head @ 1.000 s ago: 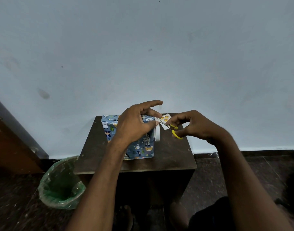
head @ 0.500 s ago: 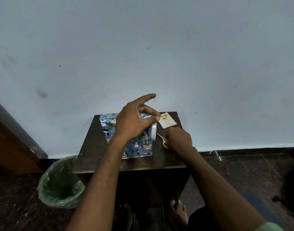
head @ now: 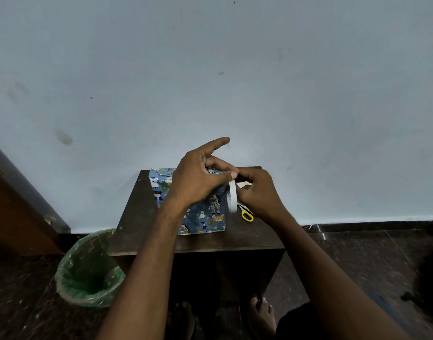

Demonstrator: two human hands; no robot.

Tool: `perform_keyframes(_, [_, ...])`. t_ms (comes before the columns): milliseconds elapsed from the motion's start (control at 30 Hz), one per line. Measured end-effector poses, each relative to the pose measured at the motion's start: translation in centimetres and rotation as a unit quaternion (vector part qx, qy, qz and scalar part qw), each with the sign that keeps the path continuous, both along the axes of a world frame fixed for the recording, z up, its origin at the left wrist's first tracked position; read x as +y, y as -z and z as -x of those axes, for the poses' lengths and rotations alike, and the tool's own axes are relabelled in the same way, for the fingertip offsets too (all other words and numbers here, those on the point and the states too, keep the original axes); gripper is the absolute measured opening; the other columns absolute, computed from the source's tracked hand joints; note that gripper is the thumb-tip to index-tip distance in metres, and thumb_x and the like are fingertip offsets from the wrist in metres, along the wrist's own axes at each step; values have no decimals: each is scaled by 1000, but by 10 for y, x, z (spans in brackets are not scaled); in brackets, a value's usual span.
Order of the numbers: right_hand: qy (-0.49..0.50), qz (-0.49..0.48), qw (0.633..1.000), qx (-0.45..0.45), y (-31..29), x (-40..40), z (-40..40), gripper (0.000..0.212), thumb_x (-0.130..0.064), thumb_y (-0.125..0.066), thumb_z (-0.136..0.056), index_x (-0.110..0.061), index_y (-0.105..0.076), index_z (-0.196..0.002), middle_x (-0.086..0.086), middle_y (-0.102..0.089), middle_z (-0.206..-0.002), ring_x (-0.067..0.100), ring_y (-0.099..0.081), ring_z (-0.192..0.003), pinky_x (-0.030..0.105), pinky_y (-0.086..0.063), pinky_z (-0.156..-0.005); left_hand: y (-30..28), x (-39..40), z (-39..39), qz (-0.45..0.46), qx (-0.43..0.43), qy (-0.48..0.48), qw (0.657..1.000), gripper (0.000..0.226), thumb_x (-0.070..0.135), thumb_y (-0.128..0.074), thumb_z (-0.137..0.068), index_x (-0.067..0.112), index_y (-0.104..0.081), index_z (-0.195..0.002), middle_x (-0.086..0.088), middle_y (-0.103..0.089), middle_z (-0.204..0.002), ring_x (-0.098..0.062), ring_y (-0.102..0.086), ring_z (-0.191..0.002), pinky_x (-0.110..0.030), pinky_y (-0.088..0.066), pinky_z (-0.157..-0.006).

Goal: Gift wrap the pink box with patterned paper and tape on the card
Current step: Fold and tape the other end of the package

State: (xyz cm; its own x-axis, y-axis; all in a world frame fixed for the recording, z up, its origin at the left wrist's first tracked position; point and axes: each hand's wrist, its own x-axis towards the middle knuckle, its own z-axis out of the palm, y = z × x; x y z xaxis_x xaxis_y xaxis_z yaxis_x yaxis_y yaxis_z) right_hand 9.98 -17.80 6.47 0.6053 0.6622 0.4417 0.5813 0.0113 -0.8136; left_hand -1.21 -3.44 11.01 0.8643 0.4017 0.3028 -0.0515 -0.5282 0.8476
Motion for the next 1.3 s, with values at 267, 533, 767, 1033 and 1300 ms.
perform_keyframes(267, [113, -76, 990, -21, 5, 0, -4, 24, 5, -72, -84, -15, -82, -92, -10, -75, -85, 13, -72, -80, 36, -57, -72, 0, -8, -7, 32, 0, -72, 997, 91, 58, -79, -72, 42, -47, -155, 23, -80, -94, -3, -74, -110, -51, -55, -105])
perform_keyframes(533, [135, -107, 980, -97, 4, 2, 3, 28, 6, -65, -85, -16, -80, -95, -11, -75, -92, 7, -71, -89, 28, -53, -75, -5, -17, -6, -47, 15, -167, 985, 86, 41, -85, -85, 49, -41, -159, 34, -73, -119, 12, -67, -105, -38, -57, -99])
perform_keyframes(767, [175, 23, 982, -70, 12, -1, -23, 25, 3, -70, -85, -16, -83, -94, -4, -78, -93, 14, -71, -89, 32, -54, -77, 0, -14, -4, -38, -29, -139, 989, 68, 33, -81, -90, 42, -53, -151, 26, -67, -138, 8, -68, -107, -42, -59, -97])
perform_keyframes(1033, [176, 329, 922, -105, 55, 9, -43, 27, -4, -59, -86, -14, -81, -97, 13, -75, -104, 35, -67, -102, 27, -40, -73, -2, 0, 12, -36, -72, -28, 996, 53, 3, -79, -85, 42, -77, -120, 9, -47, -164, 8, -49, -141, -27, -48, -97])
perform_keyframes(1300, [190, 169, 963, -85, 39, 17, -16, 34, -9, -65, -87, -22, -80, -114, -4, -78, -115, 17, -70, -108, 35, -58, -92, 0, -7, 14, -30, -100, -36, 994, 51, 1, -59, -77, 31, -83, -110, 11, -58, -155, 1, -62, -130, -19, -51, -95])
